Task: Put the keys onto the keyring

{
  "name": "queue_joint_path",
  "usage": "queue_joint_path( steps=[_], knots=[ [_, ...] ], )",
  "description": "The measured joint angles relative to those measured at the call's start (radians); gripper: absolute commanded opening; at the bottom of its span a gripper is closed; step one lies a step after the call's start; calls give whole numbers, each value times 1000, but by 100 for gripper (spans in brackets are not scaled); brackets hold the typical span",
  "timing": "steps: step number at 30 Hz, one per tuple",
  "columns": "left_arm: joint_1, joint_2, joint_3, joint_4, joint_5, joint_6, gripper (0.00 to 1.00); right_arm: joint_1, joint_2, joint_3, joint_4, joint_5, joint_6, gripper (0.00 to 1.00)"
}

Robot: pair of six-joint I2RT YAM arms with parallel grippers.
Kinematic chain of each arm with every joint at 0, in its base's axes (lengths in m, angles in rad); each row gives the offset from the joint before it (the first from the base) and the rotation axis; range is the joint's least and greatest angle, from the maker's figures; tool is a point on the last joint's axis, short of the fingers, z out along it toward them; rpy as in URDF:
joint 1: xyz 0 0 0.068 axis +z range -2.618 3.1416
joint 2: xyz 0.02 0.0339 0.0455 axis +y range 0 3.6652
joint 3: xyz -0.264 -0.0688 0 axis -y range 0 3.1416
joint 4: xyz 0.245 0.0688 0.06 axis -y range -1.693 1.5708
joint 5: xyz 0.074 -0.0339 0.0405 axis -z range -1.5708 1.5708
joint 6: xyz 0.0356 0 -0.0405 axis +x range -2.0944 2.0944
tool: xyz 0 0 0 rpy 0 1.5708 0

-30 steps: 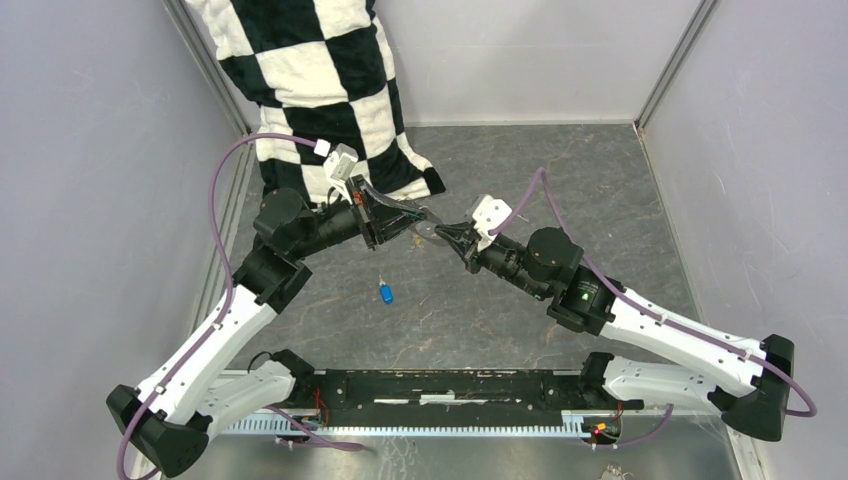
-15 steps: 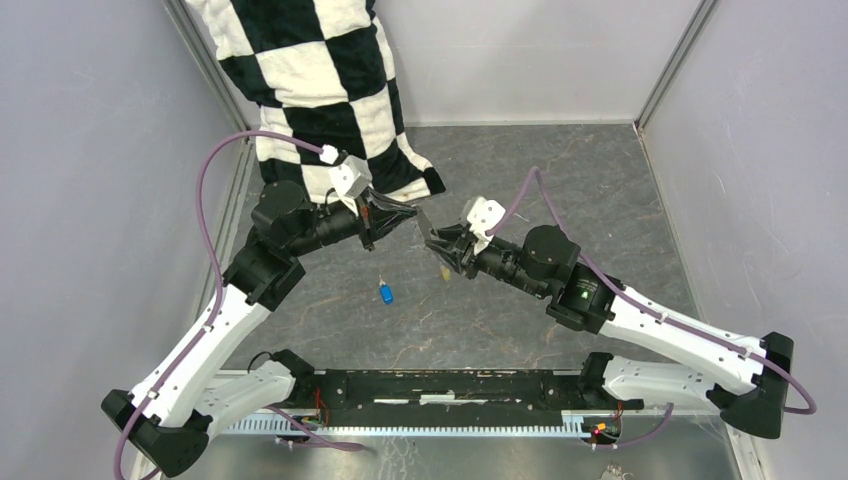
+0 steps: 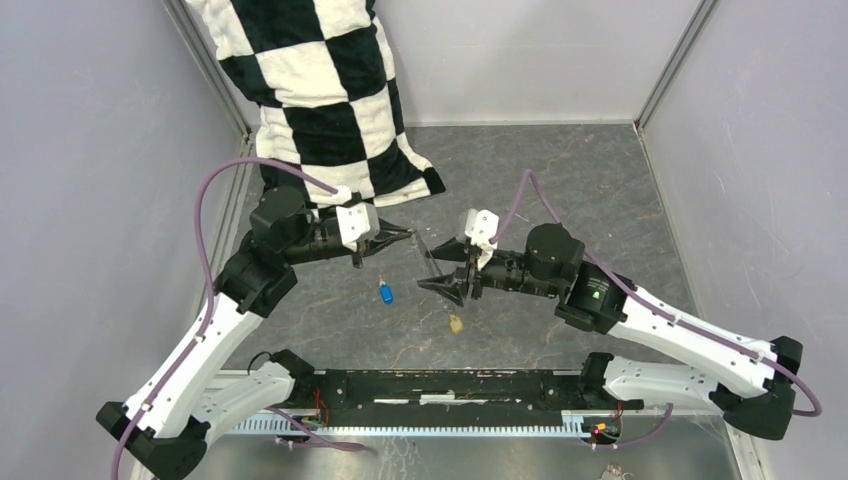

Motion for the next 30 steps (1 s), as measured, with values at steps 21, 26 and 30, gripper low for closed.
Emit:
queue_joint_path(
  steps=[21, 26, 30],
  knots=[
    [0, -23, -47, 96, -59, -343, 2, 6, -24, -46, 23, 160, 56, 98],
    [0, -62, -82, 101, -153, -358, 2, 6, -25, -46, 8, 260, 69, 98],
    [0, -95, -102, 119, -196, -380, 2, 6, -50, -72, 24, 305, 82, 98]
  ],
)
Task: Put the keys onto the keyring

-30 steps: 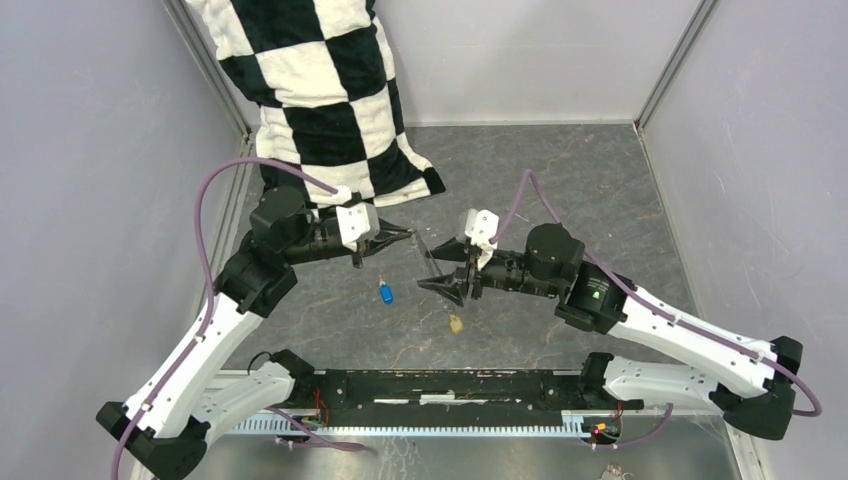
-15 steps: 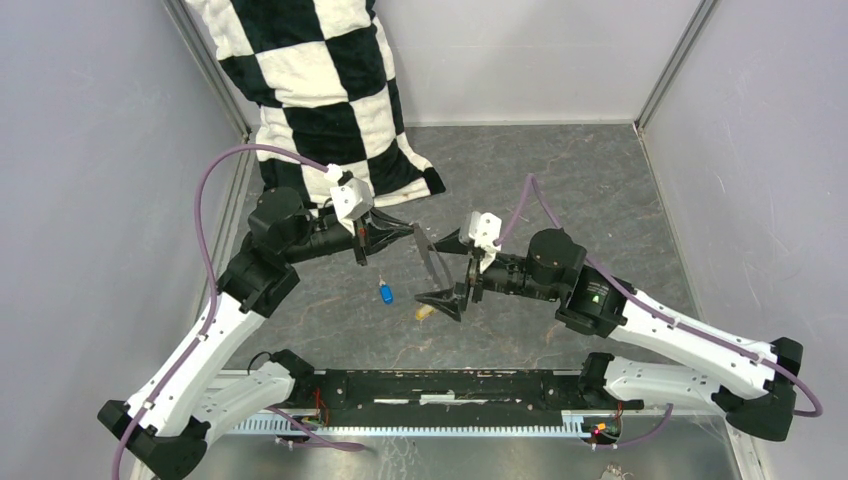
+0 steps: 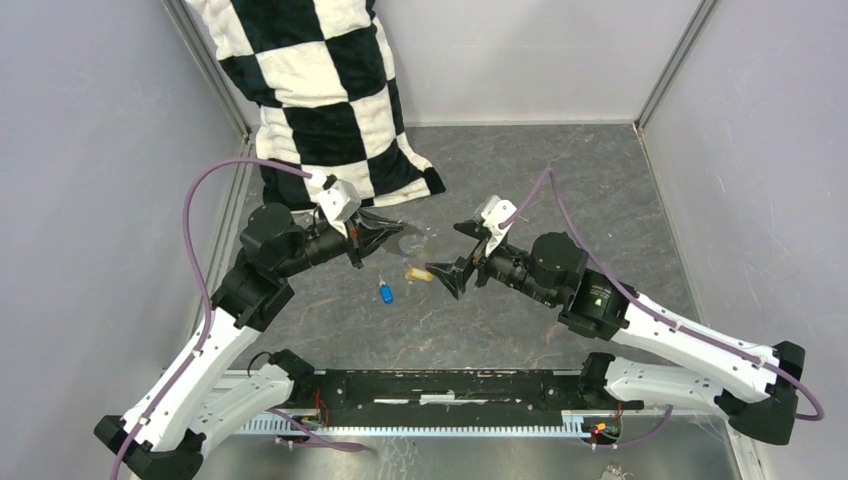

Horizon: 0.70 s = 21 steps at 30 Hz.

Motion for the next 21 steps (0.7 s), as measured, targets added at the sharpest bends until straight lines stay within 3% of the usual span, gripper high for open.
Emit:
queue_joint_path(
  steps=[6, 15, 21],
  knots=[
    [0, -11, -4, 10, 85, 14, 2, 0, -47, -21, 15, 34, -44, 98],
    [0, 24, 26, -148, 377, 230, 2, 0, -164, -2, 30, -137, -229, 83],
    [0, 27, 29, -205, 505, 347, 2, 0, -140, -6, 39, -261, -248, 97]
  ],
)
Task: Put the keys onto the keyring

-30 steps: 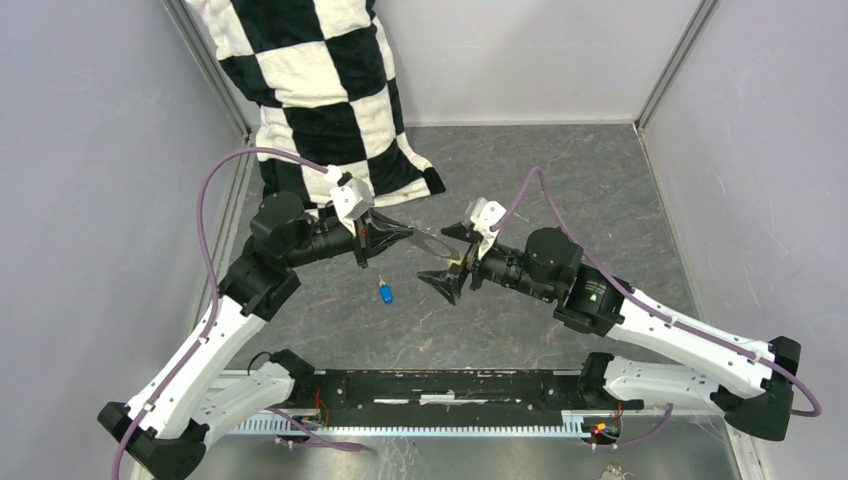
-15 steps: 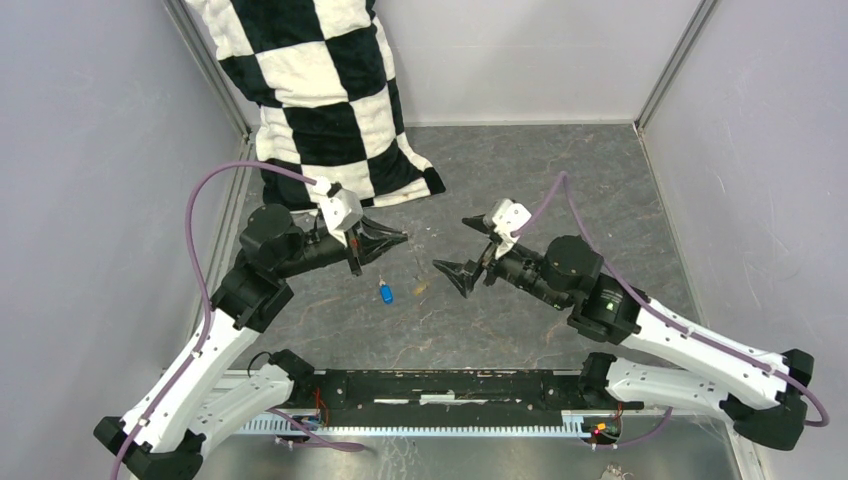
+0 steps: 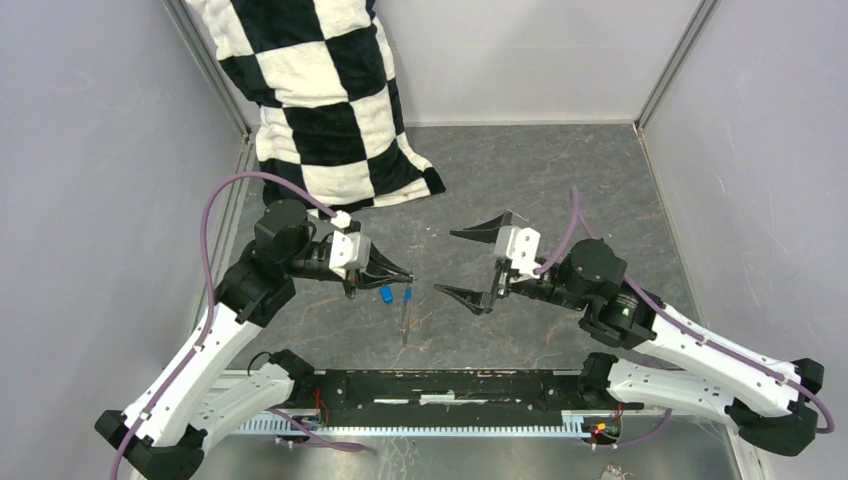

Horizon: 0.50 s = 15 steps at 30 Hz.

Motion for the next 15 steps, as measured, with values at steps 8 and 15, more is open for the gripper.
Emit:
queue_joint_path(
  steps=[8, 15],
  knots=[
    [0, -20, 0, -55, 66, 228, 2, 0, 45, -50, 41, -75, -11, 85],
    [0, -42, 0, -114, 66, 452, 2, 0, 132, -38, 42, -141, -64, 59]
  ],
)
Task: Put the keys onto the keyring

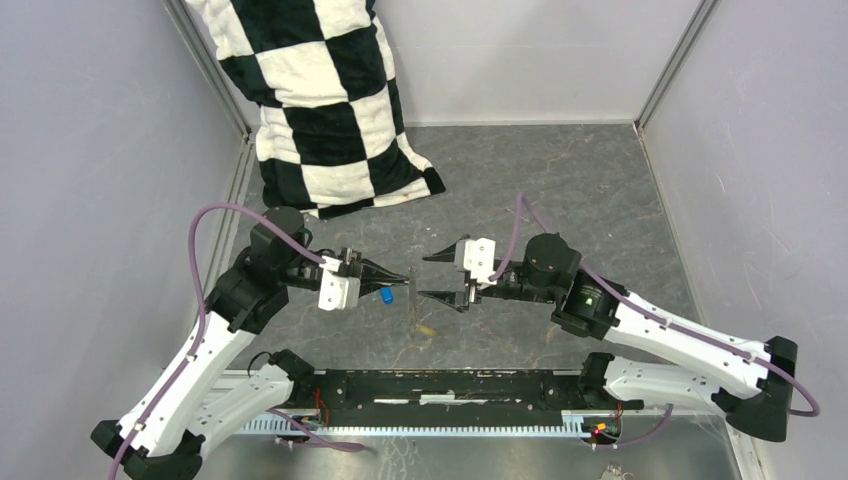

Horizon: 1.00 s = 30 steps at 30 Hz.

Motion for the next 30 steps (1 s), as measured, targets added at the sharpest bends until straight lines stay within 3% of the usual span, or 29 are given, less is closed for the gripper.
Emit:
queue_joint_path(
  steps=[8, 24, 30],
  knots=[
    [0, -8, 0, -44, -1, 130, 2, 0, 50, 24, -29, -50, -39, 48],
    [0, -4, 0, -49, 0, 133, 2, 33, 79, 58, -23, -40, -44, 33],
    [0, 6, 0, -49, -1, 132, 2, 52, 92, 79, -29, -16, -48, 13]
  ],
)
